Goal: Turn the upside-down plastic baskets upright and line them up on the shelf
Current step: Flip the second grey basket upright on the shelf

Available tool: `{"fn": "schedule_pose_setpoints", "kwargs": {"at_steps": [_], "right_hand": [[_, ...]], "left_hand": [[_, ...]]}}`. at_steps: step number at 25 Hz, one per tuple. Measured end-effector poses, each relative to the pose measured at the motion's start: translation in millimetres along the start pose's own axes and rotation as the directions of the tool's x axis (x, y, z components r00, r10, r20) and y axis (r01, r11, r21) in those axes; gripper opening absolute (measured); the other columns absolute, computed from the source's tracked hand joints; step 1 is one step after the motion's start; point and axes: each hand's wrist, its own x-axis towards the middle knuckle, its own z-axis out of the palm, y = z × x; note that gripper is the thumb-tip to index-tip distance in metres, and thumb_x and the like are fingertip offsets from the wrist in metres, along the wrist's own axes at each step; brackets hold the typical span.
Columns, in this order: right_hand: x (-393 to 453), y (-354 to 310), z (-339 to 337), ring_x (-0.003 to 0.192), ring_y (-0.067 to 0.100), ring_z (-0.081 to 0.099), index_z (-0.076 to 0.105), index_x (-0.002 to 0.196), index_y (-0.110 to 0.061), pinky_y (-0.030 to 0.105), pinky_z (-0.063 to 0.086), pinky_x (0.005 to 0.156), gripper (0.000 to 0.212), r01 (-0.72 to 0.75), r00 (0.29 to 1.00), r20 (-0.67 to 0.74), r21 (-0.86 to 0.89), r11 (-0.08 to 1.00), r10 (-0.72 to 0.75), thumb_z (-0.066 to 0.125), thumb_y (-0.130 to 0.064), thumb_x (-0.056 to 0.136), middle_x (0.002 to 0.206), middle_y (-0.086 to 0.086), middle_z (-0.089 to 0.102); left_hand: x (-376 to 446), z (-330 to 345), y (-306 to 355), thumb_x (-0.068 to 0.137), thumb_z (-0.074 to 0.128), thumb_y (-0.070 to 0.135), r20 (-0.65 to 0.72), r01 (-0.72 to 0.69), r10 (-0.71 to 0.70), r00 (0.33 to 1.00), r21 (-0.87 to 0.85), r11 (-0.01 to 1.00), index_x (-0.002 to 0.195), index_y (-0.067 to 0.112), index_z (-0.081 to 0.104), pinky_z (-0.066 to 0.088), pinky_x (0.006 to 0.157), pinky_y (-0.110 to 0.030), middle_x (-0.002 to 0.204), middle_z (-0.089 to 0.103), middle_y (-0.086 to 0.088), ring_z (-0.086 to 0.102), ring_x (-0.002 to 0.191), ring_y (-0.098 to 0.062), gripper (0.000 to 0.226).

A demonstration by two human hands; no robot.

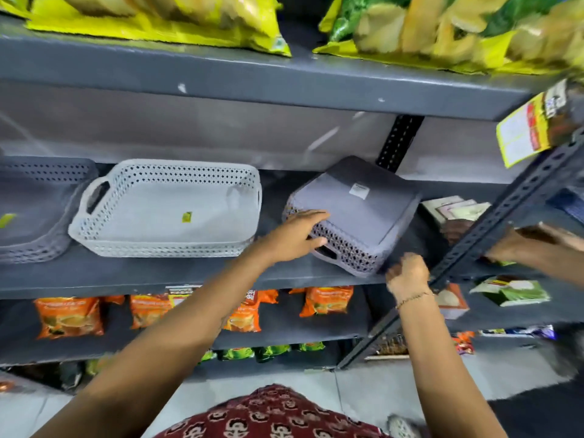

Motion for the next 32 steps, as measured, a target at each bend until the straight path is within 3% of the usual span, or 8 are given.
{"fn": "schedule_pose_setpoints", "kwargs": {"at_steps": [4,9,15,17,21,24,27,32], "right_hand": [[-1.4,11.5,-2.0,0.041,0.012,0.044,0.036,0.058,-0.018,0.019,0.036,0.043,0.036,-0.271,0.950,0.148,-0.044,0.962,0.274,0.034,-0.021,0.094,0.034,-0.001,0.048],[-13.2,-11.7,7.6,0.076,0.015,0.058,0.055,0.105,-0.014,0.029,0.047,0.069,0.024,-0.180,0.950,0.264,0.036,0.983,0.164,0.037,-0.026,0.097,0.087,0.002,0.060],[-22.2,-34.6,6.0,0.069,0.013,0.062,0.060,0.098,-0.018,0.028,0.055,0.071,0.021,0.365,0.767,0.547,0.057,0.929,-0.335,0.043,-0.007,0.092,0.079,0.002,0.064],[7.3,-34.3,-3.5,0.098,0.014,0.061,0.055,0.112,-0.022,0.032,0.049,0.092,0.036,0.650,0.600,0.725,-0.194,0.735,-0.340,0.050,0.001,0.085,0.107,0.004,0.063],[78.2,-30.5,-13.0,0.147,0.023,0.004,0.032,0.142,-0.016,0.044,0.011,0.120,0.075,0.868,0.470,0.882,-0.469,-0.166,-0.035,0.060,0.008,0.077,0.157,0.003,0.018],[101.2,-34.5,-6.1,0.144,0.025,0.024,0.060,0.121,-0.012,0.051,0.010,0.119,0.044,0.877,0.426,0.904,-0.421,-0.231,-0.030,0.065,0.002,0.080,0.146,0.006,0.043],[103.4,-38.8,0.7,0.121,0.025,0.053,0.073,0.096,-0.006,0.042,0.016,0.118,0.018,0.882,0.417,0.905,-0.425,-0.202,-0.083,0.067,0.000,0.079,0.114,0.011,0.069],[107.9,-40.5,9.8,0.101,0.031,0.061,0.073,0.088,-0.011,0.046,0.034,0.106,0.009,0.867,0.367,0.925,-0.377,-0.326,-0.092,0.069,-0.014,0.080,0.094,0.009,0.073]], "left_hand": [[26.2,33.1,10.7,0.087,0.064,0.034,0.103,-0.006,-0.020,0.994,0.238,0.971,0.152,0.012,0.004,-0.002,0.121,-0.036,0.162,-0.004,-0.007,-0.008,0.149,-0.024,0.091],[24.9,41.5,15.4,0.072,0.077,0.037,-0.043,0.011,0.007,0.999,0.408,0.913,0.151,0.013,-0.009,-0.014,0.118,-0.044,0.161,-0.014,-0.006,-0.024,0.145,-0.024,0.119],[3.9,8.6,50.2,0.063,0.075,0.039,-0.555,0.124,-0.137,0.820,-0.060,0.990,0.138,0.018,0.036,0.047,0.098,-0.033,0.131,0.056,0.000,0.054,0.116,-0.016,0.087],[-1.9,5.9,58.6,0.066,0.074,0.041,-0.618,0.184,-0.276,0.736,-0.210,0.960,0.132,0.019,0.043,0.049,0.084,-0.027,0.111,0.062,0.006,0.058,0.095,-0.010,0.076],[6.1,6.2,36.9,0.061,0.063,0.057,-0.386,0.192,-0.665,0.640,-0.757,0.624,0.103,0.025,0.062,0.054,0.091,-0.041,0.097,0.072,0.006,0.067,0.093,-0.017,0.052],[12.9,10.1,18.5,0.062,0.058,0.064,-0.181,0.237,-0.774,0.607,-0.888,0.393,0.089,0.023,0.067,0.052,0.093,-0.048,0.101,0.073,-0.002,0.065,0.099,-0.023,0.050],[22.2,14.6,12.5,0.083,0.045,0.062,-0.167,0.325,-0.849,0.501,-0.873,0.364,0.104,0.013,0.065,0.046,0.086,-0.040,0.120,0.065,-0.015,0.059,0.105,-0.032,0.056],[24.2,16.5,16.7,0.094,0.029,0.060,-0.007,0.498,-0.691,0.723,-0.689,0.527,0.151,0.013,-0.006,0.008,0.120,-0.042,0.162,-0.010,-0.003,0.000,0.150,-0.023,0.082]]}}
